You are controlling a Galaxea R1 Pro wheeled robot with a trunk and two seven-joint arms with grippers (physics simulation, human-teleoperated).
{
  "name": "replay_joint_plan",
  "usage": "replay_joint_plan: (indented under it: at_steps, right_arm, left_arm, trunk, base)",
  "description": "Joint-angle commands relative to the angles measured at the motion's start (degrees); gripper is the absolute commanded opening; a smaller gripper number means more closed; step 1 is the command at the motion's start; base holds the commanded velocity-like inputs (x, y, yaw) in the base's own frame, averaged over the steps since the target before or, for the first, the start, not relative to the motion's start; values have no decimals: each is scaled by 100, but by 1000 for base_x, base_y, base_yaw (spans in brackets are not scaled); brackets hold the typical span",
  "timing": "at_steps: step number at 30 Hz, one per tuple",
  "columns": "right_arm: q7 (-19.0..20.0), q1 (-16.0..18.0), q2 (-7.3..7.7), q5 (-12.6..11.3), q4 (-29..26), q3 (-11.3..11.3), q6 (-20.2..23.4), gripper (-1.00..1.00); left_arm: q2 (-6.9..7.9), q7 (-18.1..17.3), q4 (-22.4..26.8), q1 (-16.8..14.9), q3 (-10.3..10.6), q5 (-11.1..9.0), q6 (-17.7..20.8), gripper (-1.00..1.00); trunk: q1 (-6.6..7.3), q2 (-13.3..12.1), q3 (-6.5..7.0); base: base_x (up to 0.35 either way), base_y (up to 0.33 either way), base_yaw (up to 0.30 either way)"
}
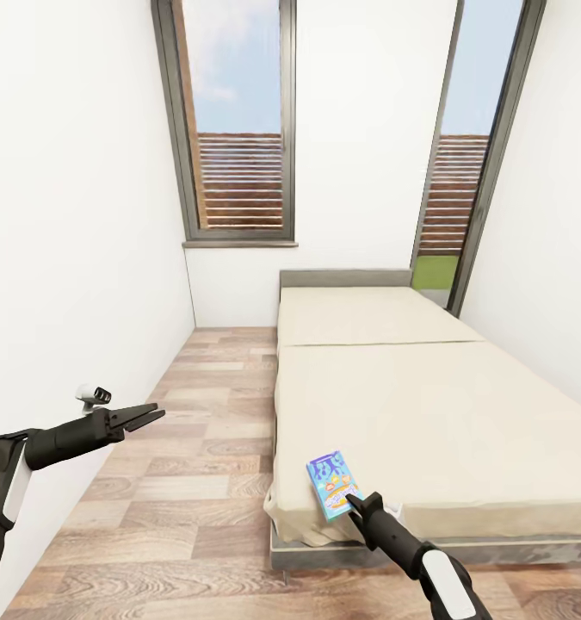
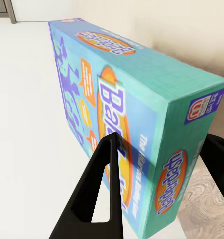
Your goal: Put all the toys in the child's room - the three board games (two on the bed and one on the table), the two jigsaw puzzles on the table, and the tennis ball on the table - inside the toy box on the table in the child's room.
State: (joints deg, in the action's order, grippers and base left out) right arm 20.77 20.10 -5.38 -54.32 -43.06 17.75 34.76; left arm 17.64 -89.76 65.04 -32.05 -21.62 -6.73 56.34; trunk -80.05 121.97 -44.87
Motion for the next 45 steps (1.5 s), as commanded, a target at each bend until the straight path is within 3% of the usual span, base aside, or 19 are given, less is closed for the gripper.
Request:
replay_joint_plan:
  at_steps: [1, 12, 20, 26, 33, 45]
  right_arm:
    - [5, 6, -7, 0, -3, 35, 48, -100]
    - [-13, 4, 0, -5, -128, 29, 94, -100]
    - [11, 3, 90, 2, -483, 10, 266, -100]
    - [11, 3, 110, 20, -663, -253, 599, -100]
    - [0, -3, 122, 26, -1072, -680, 675, -100]
    - [249, -38, 124, 26, -1125, -743, 651, -100]
  left_arm:
    - [2, -24, 0, -3, 0, 5, 61, 100]
    - [-4, -24, 0, -3, 6, 12, 55, 100]
    - [-6, 0, 0, -3, 14, 14, 52, 100]
    - [-7, 9, 0, -3, 17, 22, 54, 100]
    - [-7, 18, 0, -3, 18, 23, 56, 100]
    - [-7, 15, 0, -3, 18, 28, 52, 100]
  trunk:
    - [24, -39, 12]
    - [265, -480, 210]
    - [441, -801, 354]
    - [573, -1042, 461]
    - [726, -1322, 587]
    - [990, -1804, 802]
  base:
    - [0, 0, 0]
    - [0, 0, 0]
    - [0, 0, 0]
    - [0, 0, 0]
    - [0, 0, 0]
    - [0, 0, 0]
